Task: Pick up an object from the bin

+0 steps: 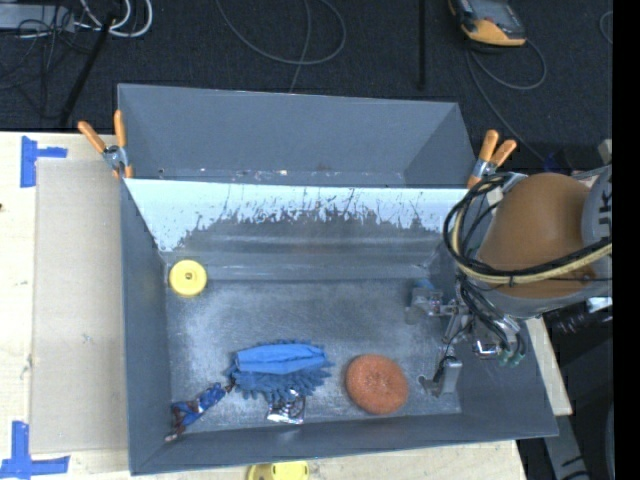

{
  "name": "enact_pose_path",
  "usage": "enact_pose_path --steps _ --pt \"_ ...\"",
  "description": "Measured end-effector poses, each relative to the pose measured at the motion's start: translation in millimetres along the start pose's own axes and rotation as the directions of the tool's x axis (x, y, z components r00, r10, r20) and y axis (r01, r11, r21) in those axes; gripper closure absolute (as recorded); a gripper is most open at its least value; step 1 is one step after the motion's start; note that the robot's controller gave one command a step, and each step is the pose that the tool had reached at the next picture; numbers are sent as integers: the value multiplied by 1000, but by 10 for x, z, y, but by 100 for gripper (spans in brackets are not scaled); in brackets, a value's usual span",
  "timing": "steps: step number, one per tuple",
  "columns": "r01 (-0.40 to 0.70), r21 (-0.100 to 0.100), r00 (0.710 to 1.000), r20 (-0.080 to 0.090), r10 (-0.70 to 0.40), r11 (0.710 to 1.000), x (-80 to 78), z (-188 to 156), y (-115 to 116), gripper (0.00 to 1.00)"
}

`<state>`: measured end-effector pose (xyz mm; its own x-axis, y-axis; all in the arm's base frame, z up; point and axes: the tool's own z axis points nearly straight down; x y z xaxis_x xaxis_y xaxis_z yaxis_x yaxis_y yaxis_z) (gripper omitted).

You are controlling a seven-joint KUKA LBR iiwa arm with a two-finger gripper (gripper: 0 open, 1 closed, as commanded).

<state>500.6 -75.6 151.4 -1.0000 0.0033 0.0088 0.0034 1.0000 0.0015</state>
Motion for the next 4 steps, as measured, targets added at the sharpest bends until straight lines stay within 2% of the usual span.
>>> enact_pose_path --steps 1,2,3,4 --pt "3 1 1000 7 -3 1000 -18 -43 1 0" --pt "-148 1 989 18 148 989 97 314 166 0" --pt "-252 -1 968 7 252 968 197 886 346 0" --pt "-116 0 993 10 116 993 272 432 383 0"
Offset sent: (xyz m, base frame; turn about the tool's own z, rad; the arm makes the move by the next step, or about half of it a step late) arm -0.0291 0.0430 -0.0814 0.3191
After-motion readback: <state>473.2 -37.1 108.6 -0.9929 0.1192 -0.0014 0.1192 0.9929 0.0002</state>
